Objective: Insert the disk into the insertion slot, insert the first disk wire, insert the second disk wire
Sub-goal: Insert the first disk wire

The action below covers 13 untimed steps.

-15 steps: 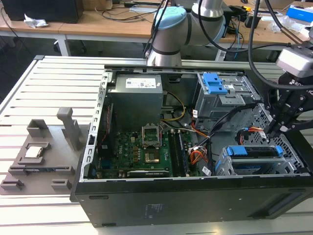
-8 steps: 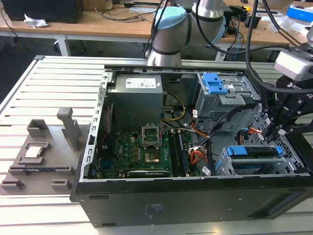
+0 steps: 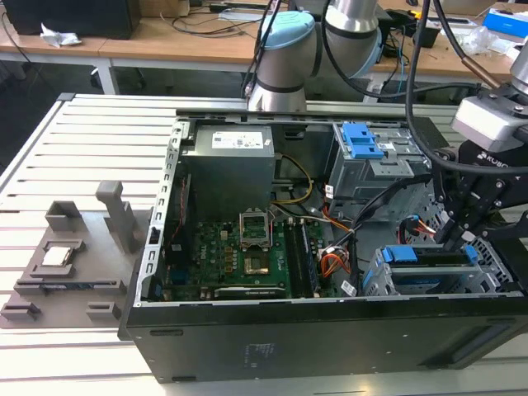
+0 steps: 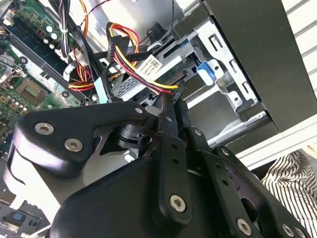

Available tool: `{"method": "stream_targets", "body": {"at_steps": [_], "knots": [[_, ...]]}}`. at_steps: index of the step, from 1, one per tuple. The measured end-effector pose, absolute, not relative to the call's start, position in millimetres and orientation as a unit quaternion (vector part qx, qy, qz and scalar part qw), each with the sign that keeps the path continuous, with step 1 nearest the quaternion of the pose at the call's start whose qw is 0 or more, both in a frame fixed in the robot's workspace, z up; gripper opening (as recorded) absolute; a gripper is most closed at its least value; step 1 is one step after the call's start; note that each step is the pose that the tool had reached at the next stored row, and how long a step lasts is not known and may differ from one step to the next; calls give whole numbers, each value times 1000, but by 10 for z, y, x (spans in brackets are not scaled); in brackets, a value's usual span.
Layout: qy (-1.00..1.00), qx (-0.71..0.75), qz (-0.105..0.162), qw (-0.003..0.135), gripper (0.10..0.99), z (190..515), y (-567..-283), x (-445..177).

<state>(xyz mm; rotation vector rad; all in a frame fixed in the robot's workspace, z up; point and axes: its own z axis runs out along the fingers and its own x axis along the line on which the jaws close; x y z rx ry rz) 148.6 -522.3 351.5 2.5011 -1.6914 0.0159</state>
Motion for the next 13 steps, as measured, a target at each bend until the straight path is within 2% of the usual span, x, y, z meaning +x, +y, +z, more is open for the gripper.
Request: {"method": "stream_targets", "body": {"at_steps": [13], "knots": [[-672,738,-4,61,165,3511,-5224,1485]]}}
